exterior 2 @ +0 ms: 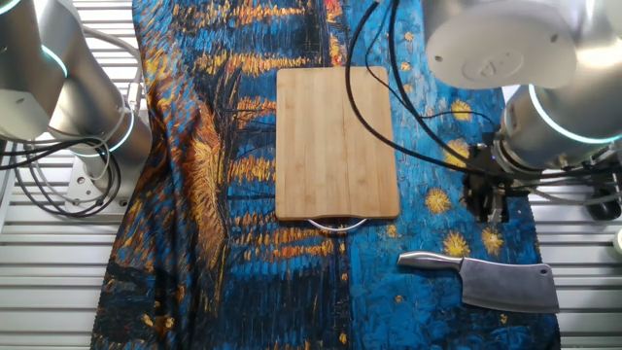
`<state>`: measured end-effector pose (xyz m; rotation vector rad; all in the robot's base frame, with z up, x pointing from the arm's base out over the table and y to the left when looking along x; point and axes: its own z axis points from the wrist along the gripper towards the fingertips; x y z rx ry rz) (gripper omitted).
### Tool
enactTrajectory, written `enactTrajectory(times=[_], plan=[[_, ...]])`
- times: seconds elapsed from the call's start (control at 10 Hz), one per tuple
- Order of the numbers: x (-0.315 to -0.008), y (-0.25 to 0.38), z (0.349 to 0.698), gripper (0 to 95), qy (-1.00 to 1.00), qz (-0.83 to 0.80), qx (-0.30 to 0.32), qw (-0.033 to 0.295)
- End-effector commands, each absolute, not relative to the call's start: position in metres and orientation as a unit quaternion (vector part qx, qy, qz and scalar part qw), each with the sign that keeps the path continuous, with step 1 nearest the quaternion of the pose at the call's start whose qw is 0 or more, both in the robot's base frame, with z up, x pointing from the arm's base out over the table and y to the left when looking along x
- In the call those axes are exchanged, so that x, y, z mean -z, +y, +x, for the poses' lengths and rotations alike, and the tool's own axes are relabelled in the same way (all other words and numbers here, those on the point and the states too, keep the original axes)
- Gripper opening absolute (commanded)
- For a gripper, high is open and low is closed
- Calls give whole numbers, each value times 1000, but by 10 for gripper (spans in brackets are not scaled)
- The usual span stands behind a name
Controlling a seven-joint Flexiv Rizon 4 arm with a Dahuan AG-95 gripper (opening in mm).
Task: Put the knife on the cutting board
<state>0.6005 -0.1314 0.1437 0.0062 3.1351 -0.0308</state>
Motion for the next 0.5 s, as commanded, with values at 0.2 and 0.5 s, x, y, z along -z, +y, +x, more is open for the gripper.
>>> enactTrajectory(times=[0.2,0.5], plan=[[-142,-129,600,0,1000,0,5,3],[-141,-127,600,0,1000,-24,-6,-7]])
